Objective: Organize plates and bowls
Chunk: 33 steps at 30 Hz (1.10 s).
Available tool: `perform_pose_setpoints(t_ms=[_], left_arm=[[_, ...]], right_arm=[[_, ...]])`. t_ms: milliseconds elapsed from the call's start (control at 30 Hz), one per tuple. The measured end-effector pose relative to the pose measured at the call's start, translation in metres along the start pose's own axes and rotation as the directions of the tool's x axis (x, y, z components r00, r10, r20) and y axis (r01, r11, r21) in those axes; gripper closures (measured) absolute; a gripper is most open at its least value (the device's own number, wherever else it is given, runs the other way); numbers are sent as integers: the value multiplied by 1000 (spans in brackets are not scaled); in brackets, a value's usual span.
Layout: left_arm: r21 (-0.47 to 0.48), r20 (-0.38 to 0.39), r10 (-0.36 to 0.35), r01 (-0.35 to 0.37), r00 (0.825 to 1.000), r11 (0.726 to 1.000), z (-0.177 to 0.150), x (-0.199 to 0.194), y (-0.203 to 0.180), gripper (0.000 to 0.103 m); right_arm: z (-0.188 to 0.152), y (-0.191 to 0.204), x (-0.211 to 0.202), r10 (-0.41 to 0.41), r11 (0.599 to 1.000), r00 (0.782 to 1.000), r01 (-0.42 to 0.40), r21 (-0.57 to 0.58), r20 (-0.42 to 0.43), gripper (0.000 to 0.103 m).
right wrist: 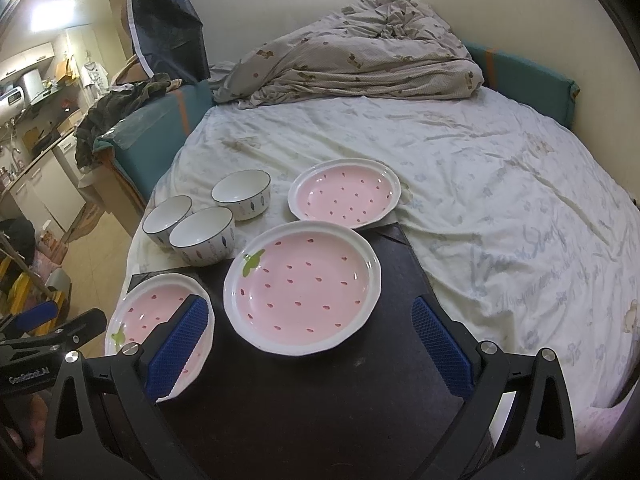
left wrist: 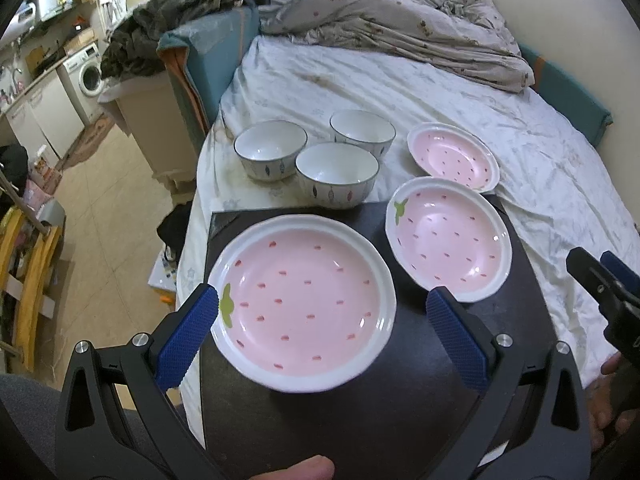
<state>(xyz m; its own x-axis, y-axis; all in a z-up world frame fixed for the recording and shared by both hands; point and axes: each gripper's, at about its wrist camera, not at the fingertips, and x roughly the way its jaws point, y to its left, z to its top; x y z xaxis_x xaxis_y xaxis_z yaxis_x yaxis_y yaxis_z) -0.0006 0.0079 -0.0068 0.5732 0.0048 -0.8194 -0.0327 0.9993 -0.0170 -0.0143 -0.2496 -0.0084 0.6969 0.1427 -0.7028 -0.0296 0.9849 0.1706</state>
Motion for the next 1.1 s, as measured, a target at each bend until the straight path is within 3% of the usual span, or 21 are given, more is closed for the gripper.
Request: perform_pose_setpoints(t_ms=[367, 533, 667, 767, 833, 900, 967, 1100], left_arm=[[26, -39, -19, 20, 999, 999, 21, -4, 8, 0], [20, -189, -82, 87, 979, 996, 34, 21, 23, 0], [-64, -284, -38, 21, 958, 998, 47, 56, 69, 0], [-150, -348, -19, -36, 937, 988, 46, 87, 110, 0], [-228, -392, -33, -62, 920, 972, 39, 108, 134, 3], [-287, -414, -86, -41, 906, 957, 34, 123, 147, 16], [-289, -454, -123, -15, 883, 957, 31, 136, 147, 22], [-261, -466, -120, -6, 877, 965, 28, 149, 144, 38]], right_arm=[[12, -3, -21, 41, 999, 999, -41, 26, 0, 0], [18, 4, -14, 80, 996, 996, -77, 48, -51, 0], [15, 5, 4, 162, 981, 978, -147, 124, -128, 0], [5, 10, 30, 249, 958, 946, -209, 196, -208, 2], [-6, 17, 55, 311, 937, 905, -241, 254, -291, 5], [-18, 24, 77, 358, 918, 868, -259, 301, -343, 10], [-30, 33, 97, 398, 898, 829, -266, 350, -392, 18], [-56, 52, 136, 479, 855, 741, -273, 440, -471, 39]])
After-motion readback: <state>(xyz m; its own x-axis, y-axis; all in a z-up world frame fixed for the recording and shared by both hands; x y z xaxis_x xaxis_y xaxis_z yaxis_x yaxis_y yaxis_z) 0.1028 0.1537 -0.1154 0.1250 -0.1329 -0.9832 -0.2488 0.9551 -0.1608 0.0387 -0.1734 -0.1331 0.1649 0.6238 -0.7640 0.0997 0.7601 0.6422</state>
